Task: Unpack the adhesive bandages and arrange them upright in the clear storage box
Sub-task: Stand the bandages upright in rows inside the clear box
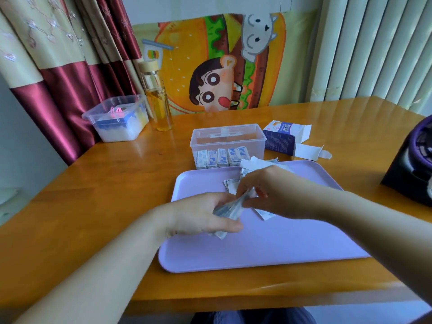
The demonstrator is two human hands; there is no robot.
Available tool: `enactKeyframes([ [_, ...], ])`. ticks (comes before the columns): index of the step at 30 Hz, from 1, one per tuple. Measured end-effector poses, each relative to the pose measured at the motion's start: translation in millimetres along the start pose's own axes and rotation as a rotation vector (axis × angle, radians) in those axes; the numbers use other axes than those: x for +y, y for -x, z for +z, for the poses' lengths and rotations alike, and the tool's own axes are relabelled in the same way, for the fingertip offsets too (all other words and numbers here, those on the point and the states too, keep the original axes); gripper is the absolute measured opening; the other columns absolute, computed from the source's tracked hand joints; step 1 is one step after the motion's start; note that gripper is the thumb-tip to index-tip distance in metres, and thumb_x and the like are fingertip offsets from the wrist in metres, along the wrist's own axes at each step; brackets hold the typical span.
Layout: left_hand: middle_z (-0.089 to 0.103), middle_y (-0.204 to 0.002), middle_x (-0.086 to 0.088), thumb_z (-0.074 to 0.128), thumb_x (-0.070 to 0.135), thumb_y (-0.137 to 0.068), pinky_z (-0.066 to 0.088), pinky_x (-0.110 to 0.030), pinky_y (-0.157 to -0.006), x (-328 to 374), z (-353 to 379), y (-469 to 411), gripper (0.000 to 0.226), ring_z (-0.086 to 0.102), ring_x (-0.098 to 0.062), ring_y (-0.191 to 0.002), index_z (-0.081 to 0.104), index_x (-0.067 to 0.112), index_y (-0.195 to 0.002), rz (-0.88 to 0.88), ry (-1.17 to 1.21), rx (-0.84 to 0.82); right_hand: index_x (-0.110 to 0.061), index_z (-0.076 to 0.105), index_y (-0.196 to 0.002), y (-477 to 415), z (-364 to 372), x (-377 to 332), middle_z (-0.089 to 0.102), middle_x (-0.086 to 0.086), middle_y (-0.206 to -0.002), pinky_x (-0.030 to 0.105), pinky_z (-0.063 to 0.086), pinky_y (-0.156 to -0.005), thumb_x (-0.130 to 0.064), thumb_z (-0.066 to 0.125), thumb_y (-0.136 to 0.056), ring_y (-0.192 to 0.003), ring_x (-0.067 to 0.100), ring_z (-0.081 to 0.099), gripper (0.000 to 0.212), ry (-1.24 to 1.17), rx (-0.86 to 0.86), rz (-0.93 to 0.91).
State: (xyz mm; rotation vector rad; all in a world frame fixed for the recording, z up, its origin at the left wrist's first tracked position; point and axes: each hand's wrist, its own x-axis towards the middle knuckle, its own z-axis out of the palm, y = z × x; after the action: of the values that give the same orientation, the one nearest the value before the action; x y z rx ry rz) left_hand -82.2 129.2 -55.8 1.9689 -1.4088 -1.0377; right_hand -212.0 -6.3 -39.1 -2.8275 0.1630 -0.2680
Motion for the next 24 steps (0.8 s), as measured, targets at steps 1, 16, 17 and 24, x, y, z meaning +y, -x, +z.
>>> enactKeyframes([
  [1,0.065,-0.111,-0.003,0.069,0.035,-0.079,0.05,-0.029,-0.088,2.5,-3.7,-0.5,0.03,0.062,-0.016,-0.102,0.056,0.034,-0.107,-0.018,0.07,-0.067,-0.028,0.067,-0.102,-1.4,-7.5,-3.5,0.042,-0.027,-0.065,0.005,0.036,-0.062,-0.028,0.064,-0.087,-0.06,-0.011,0.045,0.016,0.029,-0.025,-0.022],
  [16,0.046,-0.059,-0.001,0.046,0.007,-0.092,0.047,-0.022,-0.049,16.5,34.9,-19.6,0.016,0.045,-0.009,-0.048,0.055,0.01,-0.079,-0.096,1.201,0.079,-0.048,-0.018,-0.141,9.8,17.6,-4.3,-0.012,-0.018,-0.151,0.022,0.025,-0.107,-0.056,0.08,-0.059,-0.142,0.008,0.001,0.128,-0.007,-0.104,-0.002],
  [17,0.047,-0.061,-0.002,0.045,0.008,-0.092,0.046,-0.023,-0.051,18.4,34.8,-19.6,0.016,0.047,-0.009,-0.05,0.055,0.011,-0.079,-0.094,1.159,0.078,-0.047,-0.013,-0.143,8.5,20.5,-4.5,-0.005,-0.017,-0.15,0.025,0.03,-0.106,-0.056,0.079,-0.059,-0.141,0.01,0.009,0.125,0.001,-0.081,-0.011],
  [24,0.055,-0.072,-0.002,0.044,0.005,-0.091,0.037,-0.022,-0.05,18.9,32.4,-16.7,0.014,0.055,-0.009,-0.058,0.055,0.013,-0.092,-0.023,1.019,0.032,-0.037,0.035,-0.131,2.9,27.8,6.3,0.026,-0.011,-0.122,0.03,0.051,-0.078,-0.042,0.078,-0.064,-0.091,0.016,0.054,0.08,-0.101,0.077,-0.064],
])
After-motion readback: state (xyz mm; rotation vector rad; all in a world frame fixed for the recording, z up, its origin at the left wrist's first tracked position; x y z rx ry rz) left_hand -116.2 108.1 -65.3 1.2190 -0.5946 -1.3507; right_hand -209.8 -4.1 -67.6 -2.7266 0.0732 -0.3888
